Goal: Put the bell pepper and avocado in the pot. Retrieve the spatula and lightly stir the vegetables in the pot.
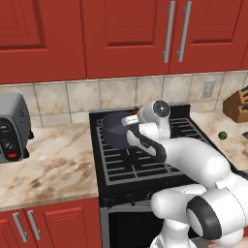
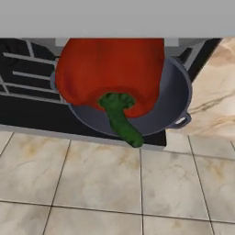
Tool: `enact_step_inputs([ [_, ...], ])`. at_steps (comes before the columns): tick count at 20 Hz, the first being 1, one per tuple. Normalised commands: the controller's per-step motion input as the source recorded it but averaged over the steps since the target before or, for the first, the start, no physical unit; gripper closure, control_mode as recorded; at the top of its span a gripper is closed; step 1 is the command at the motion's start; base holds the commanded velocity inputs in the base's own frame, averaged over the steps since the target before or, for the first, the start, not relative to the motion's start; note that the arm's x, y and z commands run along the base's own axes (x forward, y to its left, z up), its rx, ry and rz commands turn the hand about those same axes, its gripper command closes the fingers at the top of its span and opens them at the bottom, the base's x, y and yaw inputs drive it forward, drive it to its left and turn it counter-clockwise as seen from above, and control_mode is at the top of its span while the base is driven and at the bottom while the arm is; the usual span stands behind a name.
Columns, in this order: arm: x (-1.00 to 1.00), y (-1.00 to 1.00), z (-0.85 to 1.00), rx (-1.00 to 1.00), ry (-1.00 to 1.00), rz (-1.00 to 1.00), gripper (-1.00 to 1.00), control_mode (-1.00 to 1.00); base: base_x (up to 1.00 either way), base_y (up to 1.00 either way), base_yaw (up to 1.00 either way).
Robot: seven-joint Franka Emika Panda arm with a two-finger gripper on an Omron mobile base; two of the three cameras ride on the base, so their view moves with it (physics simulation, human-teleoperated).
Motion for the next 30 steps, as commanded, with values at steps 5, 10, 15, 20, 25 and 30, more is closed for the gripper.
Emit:
enact_step_inputs([
  [5,0.7,0.08,-0.06,0.0,0.14,0.0,1.0,-1.0,0.0,0.0,0.0],
  [10,0.27,0.03,-0.3,0.0,0.1,0.0,1.0,-1.0,0.0,0.0,0.0],
  [15,0.14,0.07,-0.24,0.0,0.1,0.0,1.0,-1.0,0.0,0.0,0.0],
  [20,0.2,0.11,-0.33,0.0,0.07,0.0,1.0,-1.0,0.0,0.0,0.0],
  [25,0.34,0.12,-0.27,0.0,0.02,0.0,1.0,-1.0,0.0,0.0,0.0],
  [30,0.58,0.0,-0.12,0.0,0.05,0.0,1.0,-1.0,0.0,0.0,0.0],
])
